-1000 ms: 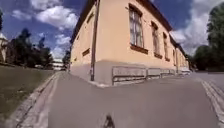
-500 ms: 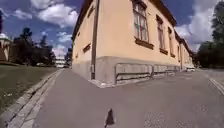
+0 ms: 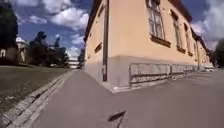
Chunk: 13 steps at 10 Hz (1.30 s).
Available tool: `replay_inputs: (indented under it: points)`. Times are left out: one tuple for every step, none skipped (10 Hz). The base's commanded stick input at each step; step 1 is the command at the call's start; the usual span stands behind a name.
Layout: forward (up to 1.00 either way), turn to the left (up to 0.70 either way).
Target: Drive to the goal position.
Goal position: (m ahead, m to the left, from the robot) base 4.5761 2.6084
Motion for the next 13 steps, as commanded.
replay_inputs:
  points:
    - [0.85,0.34]
    - [0.85,0.34]
    - [0.85,0.34]
    - [0.85,0.31]
    - [0.85,0.08]
    - [0.85,0.0]
    - [0.85,0.0]
    - [0.85,0.0]
    - [0.85,0.0]
    - [0.85,0.0]
    - [0.85,0.0]
    - [0.85,0.0]
    - [0.85,0.04]
